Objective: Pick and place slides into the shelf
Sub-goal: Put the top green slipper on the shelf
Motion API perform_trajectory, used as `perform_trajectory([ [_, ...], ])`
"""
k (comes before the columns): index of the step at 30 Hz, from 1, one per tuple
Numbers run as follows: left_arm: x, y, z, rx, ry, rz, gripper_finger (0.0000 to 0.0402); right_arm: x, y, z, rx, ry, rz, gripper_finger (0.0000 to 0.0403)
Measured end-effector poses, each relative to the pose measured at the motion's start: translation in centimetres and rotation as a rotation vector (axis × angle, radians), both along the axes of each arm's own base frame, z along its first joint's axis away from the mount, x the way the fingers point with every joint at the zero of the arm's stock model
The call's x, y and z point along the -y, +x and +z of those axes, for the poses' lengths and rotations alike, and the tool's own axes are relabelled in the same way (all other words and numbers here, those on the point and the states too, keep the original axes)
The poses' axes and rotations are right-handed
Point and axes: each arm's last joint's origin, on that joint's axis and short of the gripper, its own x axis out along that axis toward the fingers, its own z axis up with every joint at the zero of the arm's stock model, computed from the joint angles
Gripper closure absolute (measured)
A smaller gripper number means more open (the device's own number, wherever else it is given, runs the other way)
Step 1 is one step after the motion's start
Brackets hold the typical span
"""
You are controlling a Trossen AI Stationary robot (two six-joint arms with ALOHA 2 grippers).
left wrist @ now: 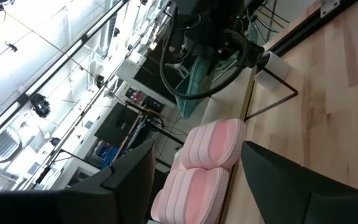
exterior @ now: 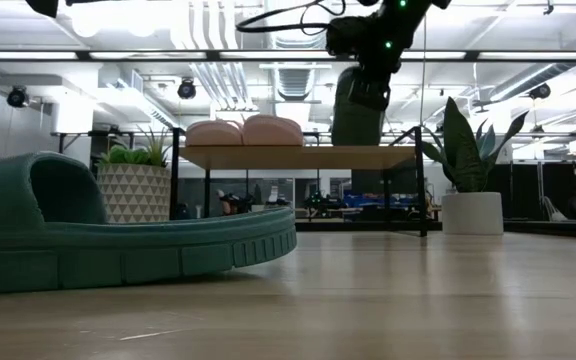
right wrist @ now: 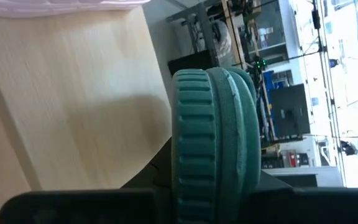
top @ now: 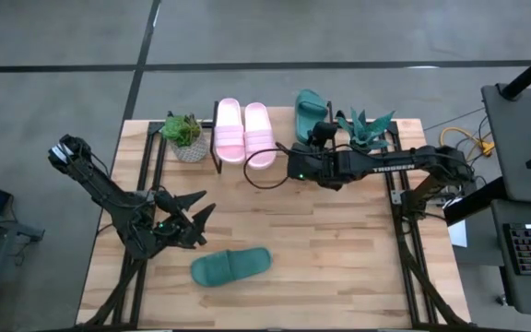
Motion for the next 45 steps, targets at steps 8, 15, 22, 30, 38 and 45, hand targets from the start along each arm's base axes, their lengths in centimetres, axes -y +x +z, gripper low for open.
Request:
perform_trajectory([
  [8,0.0,0.0,0.0,0.0,0.0,0.0,0.0178,1.1,-0.6,-1.6,-0.06,0.042,-0.01,0.0354],
  [15,0.0,0.0,0.0,0.0,0.0,0.0,0.0178,1.1,-1.1,-2.8,-0.117,0.059,-0.004,0.0354],
  [22,0.0,0.0,0.0,-0.001,0.001,0.0,0.0178,1.0,-1.4,-3.1,-0.148,0.111,0.02,0.0337],
  [30,0.0,0.0,0.0,-0.001,0.001,0.0,0.0178,0.6,-2.1,-3.2,-0.182,0.238,0.06,0.0299],
  [38,0.0,0.0,0.0,-0.002,0.002,0.0,0.0178,0.2,-2.7,-3.5,-0.161,0.369,0.042,0.0268],
  [45,0.0,0.0,0.0,-0.002,0.002,0.0,0.0178,-0.9,-2.9,-3.6,-0.169,0.433,0.072,0.0204],
])
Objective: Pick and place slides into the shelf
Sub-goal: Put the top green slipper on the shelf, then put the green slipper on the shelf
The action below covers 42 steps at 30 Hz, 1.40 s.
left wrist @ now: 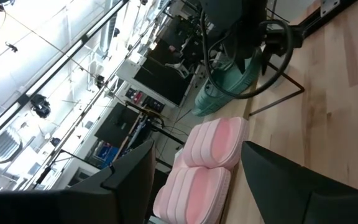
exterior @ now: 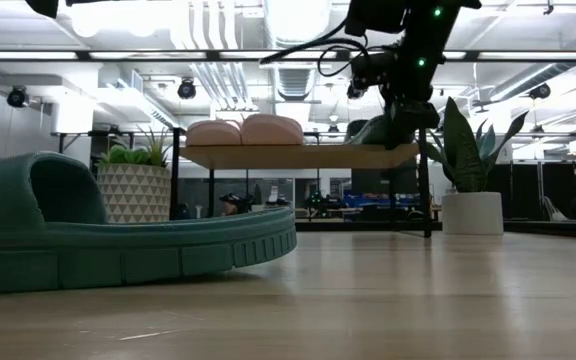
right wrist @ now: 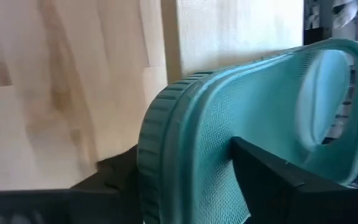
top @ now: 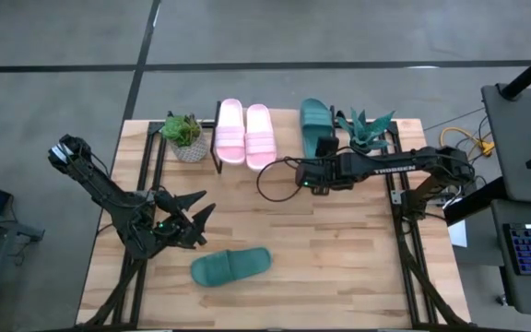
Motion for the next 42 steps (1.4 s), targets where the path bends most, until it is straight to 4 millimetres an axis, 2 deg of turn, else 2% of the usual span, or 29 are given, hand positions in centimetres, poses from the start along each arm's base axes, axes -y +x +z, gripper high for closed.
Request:
perform_trajectory([
  [8,0.0,0.0,0.0,0.0,0.0,0.0,0.0178,-0.7,-0.3,0.0,-0.002,0.014,-0.006,0.0138],
  [14,0.0,0.0,0.0,-0.002,0.002,0.0,0.0178,-0.8,-0.3,1.9,0.015,0.051,-0.05,0.0116],
  [27,0.0,0.0,0.0,0.0,0.0,-0.001,0.0178,-1.5,0.1,6.5,0.141,0.27,-0.085,0.0117],
  [31,0.1,0.1,-0.2,0.01,-0.012,-0.005,0.0178,-2.2,0.2,8.4,0.224,0.339,-0.119,0.0119],
  [35,0.9,0.3,-0.8,0.008,-0.015,-0.034,0.0178,-3.5,0.4,10.0,0.278,0.354,-0.078,0.0127],
  [37,1.5,0.4,-1.3,0.009,-0.026,-0.081,0.0178,-4.2,0.4,10.6,0.291,0.356,-0.046,0.0132],
  [42,3.9,0.6,-3.0,-0.038,-0.055,-0.352,0.0178,-5.8,0.4,11.7,0.316,0.361,0.022,0.0141],
])
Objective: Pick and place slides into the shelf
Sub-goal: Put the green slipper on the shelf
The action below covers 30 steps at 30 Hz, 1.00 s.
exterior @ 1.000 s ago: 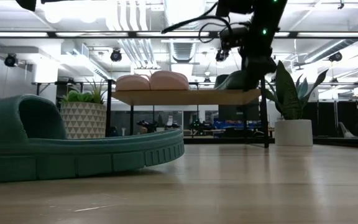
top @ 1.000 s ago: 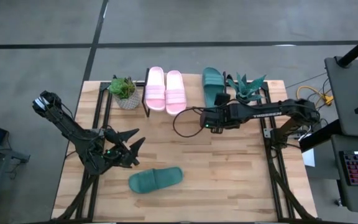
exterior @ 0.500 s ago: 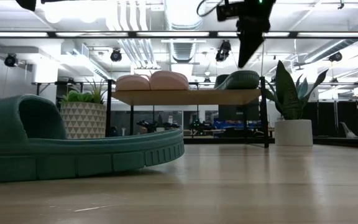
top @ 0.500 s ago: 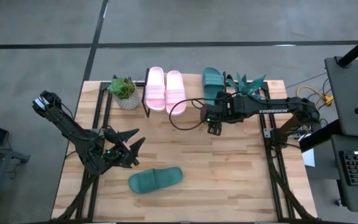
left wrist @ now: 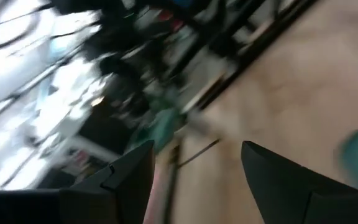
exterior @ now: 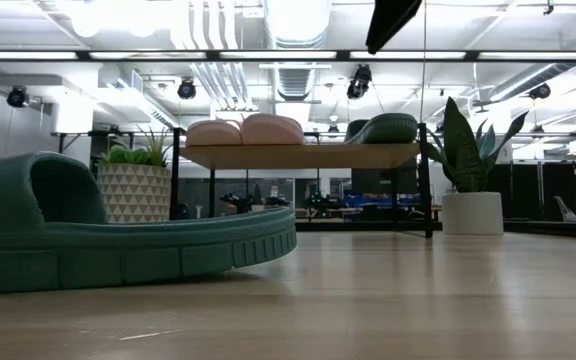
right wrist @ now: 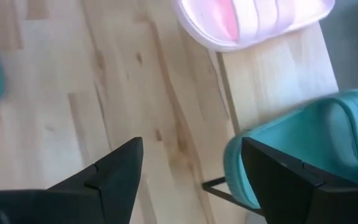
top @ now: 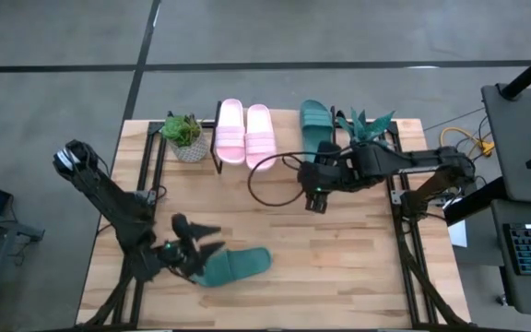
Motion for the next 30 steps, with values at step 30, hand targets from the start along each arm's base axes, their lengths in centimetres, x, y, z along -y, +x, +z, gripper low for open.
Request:
perform_trajectory([
  [30,7.6,-5.2,-4.4,-0.144,-0.754,-0.366,0.0178,-1.3,0.1,-0.4,-0.028,-0.043,0.113,0.0154],
])
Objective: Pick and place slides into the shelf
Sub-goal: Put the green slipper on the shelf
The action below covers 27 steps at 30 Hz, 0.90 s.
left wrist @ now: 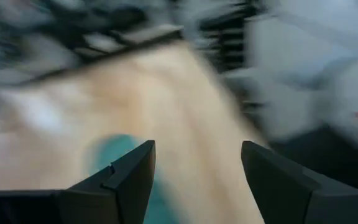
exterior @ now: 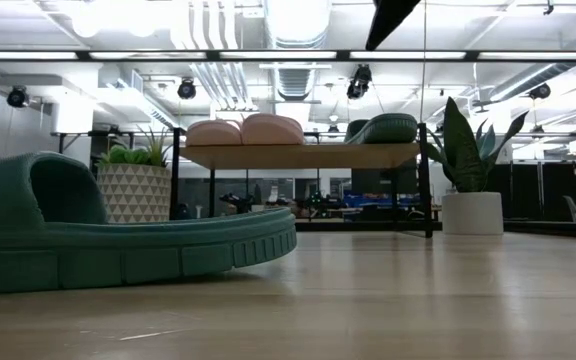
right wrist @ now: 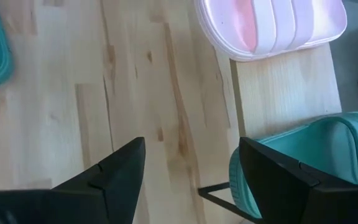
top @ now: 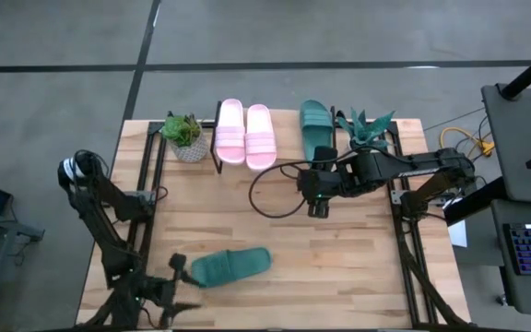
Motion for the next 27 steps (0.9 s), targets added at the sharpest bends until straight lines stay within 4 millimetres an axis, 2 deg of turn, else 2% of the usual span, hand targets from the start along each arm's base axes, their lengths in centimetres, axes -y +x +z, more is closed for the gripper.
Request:
perform_trajectory([
  [3,0.0,-0.3,0.3,-0.087,-0.084,-0.108,0.0179,0.0,0.1,0.0,0.007,0.001,0.0,0.0154],
  [6,-0.4,-0.6,-0.6,-0.122,0.027,-0.09,0.019,0.0,0.1,0.0,0.01,-0.005,0.011,0.0154],
  [10,-1.3,-0.7,-2.7,-0.178,0.205,0.005,0.0214,0.0,0.3,0.0,0.016,-0.016,0.02,0.0154],
  [16,-1.3,-0.5,-4.0,-0.184,0.319,0.043,0.024,0.0,0.3,0.0,0.011,-0.023,0.032,0.0154],
  [27,-1.6,-0.3,-6.6,-0.26,0.545,0.07,0.0245,0.0,0.3,0.0,0.013,-0.023,0.032,0.0154],
])
